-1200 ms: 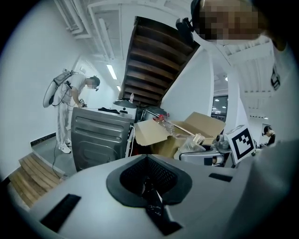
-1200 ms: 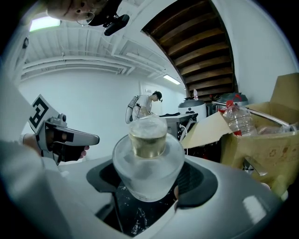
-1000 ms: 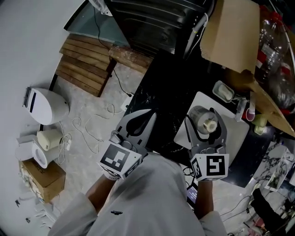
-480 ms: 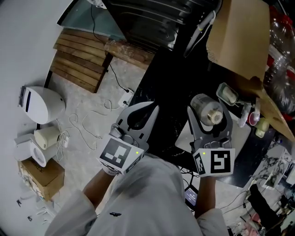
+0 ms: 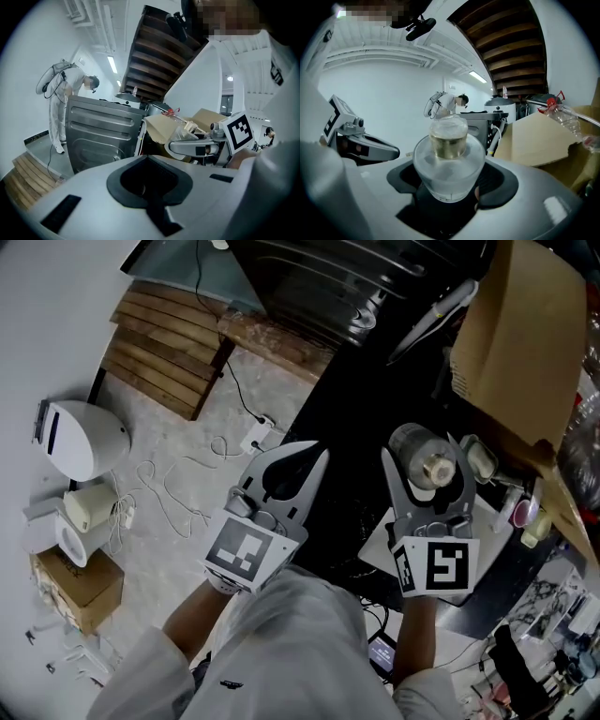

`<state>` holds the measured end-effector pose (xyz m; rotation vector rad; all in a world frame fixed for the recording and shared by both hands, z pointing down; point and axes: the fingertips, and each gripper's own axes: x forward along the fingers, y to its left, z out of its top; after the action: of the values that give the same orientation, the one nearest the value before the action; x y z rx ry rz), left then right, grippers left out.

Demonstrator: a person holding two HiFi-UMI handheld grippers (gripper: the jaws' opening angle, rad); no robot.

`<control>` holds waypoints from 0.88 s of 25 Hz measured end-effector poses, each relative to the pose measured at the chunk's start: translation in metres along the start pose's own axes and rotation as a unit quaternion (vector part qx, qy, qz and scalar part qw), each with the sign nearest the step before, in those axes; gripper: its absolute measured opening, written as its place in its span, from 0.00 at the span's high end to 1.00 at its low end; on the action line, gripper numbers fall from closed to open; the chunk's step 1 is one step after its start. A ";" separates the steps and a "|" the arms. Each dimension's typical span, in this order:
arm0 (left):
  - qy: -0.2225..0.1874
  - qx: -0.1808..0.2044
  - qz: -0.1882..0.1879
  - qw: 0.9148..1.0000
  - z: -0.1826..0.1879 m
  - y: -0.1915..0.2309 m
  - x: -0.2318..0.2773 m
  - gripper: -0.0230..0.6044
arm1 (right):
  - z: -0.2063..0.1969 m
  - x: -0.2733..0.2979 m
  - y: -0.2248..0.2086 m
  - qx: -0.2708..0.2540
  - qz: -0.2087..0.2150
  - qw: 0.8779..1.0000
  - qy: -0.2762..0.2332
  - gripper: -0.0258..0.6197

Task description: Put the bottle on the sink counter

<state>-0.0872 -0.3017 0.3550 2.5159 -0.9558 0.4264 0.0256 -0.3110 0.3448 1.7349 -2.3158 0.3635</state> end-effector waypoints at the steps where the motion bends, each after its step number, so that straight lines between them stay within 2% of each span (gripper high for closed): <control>1: 0.000 -0.004 0.002 1.000 -0.001 0.005 0.003 0.95 | 0.000 0.007 0.000 0.000 0.002 1.000 -0.001 0.43; 7: 0.002 -0.009 0.015 1.000 -0.010 0.032 0.023 0.95 | -0.012 0.050 0.000 -0.007 0.018 1.000 0.008 0.43; 22: 0.007 -0.017 0.020 1.000 -0.039 0.077 0.066 0.95 | -0.065 0.135 -0.018 -0.003 0.015 0.999 0.045 0.43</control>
<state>-0.0978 -0.3724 0.4369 2.4633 -1.0026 0.4354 0.0071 -0.4168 0.4513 1.6476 -2.2804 0.4299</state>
